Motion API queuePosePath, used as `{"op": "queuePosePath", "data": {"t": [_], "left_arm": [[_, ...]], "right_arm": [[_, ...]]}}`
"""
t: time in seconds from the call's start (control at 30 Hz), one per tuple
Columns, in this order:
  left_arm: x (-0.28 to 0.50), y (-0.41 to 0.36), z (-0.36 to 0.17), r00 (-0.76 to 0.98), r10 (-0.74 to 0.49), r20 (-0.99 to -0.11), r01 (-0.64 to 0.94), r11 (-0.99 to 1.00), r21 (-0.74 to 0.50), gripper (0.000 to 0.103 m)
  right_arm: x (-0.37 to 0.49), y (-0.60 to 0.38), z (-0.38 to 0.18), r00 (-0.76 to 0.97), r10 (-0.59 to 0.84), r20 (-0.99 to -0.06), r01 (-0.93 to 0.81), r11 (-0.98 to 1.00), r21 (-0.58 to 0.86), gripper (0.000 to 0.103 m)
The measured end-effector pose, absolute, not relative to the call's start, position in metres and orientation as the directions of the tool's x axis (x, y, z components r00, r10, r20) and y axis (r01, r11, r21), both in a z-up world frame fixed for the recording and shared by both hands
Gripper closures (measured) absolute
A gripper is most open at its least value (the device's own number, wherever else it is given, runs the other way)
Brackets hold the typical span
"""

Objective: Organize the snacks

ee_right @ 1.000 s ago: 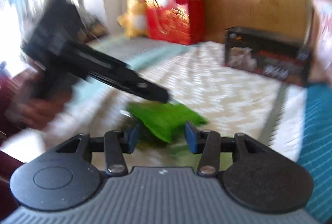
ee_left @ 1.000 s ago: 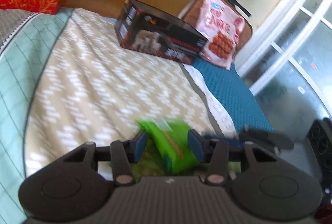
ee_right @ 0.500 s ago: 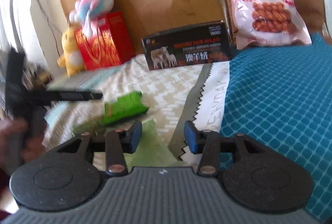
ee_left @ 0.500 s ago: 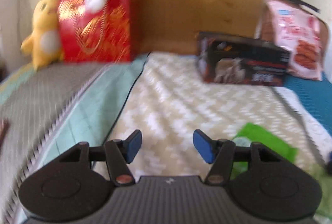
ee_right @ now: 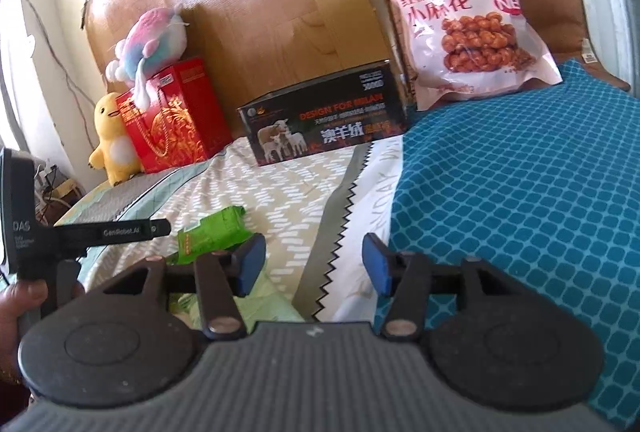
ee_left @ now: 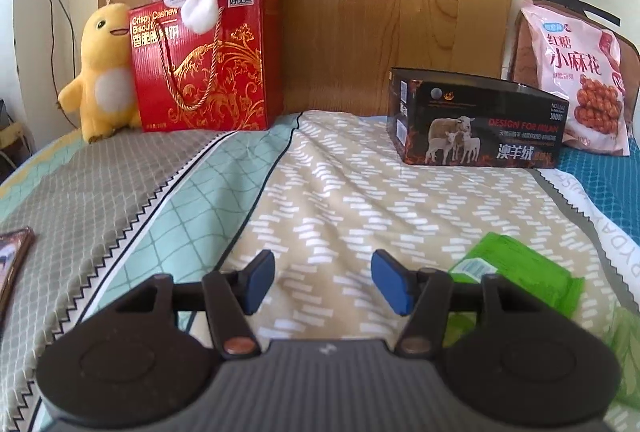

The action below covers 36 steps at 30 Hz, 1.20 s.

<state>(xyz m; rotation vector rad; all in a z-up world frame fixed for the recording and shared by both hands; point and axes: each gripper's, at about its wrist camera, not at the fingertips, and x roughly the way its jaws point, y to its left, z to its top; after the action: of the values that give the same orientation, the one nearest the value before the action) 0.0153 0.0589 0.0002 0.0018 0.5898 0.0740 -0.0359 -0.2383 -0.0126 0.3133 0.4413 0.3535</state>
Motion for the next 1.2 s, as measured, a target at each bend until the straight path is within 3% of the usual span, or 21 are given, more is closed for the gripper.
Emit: {"op": "queuePosePath", "data": {"t": [0.23,0.5,0.7,0.83,1.03,1.2], "left_arm": [[0.016,0.060,0.001,0.829,0.061,-0.555,-0.062,0.998,0.016,0.048],[0.016,0.065,0.001,0.828,0.010,-0.561,-0.032,0.999,-0.030,0.045],[0.020,0.068,0.000,0.815,-0.049,-0.577,0.005,0.997,-0.078,0.039],[0.021,0.068,0.000,0.809,-0.083,-0.582,0.035,0.995,-0.093,0.025],[0.021,0.066,0.000,0.806,-0.103,-0.583,0.060,0.994,-0.094,0.023],[0.024,0.063,-0.001,0.794,-0.096,-0.601,0.063,0.995,-0.076,0.010]], "right_arm": [[-0.034,-0.238,-0.013,0.845,0.383,-0.374,-0.247,0.899,0.363,0.045],[-0.025,-0.246,-0.016,0.833,0.381,-0.401,-0.219,0.893,0.393,0.036],[-0.023,-0.246,-0.017,0.842,0.350,-0.410,-0.190,0.904,0.383,0.035],[-0.023,-0.247,-0.017,0.859,0.297,-0.416,-0.137,0.918,0.372,0.035],[-0.026,-0.248,-0.019,0.870,0.258,-0.419,-0.095,0.924,0.371,0.035],[-0.027,-0.246,-0.018,0.872,0.250,-0.421,-0.092,0.928,0.360,0.035]]}}
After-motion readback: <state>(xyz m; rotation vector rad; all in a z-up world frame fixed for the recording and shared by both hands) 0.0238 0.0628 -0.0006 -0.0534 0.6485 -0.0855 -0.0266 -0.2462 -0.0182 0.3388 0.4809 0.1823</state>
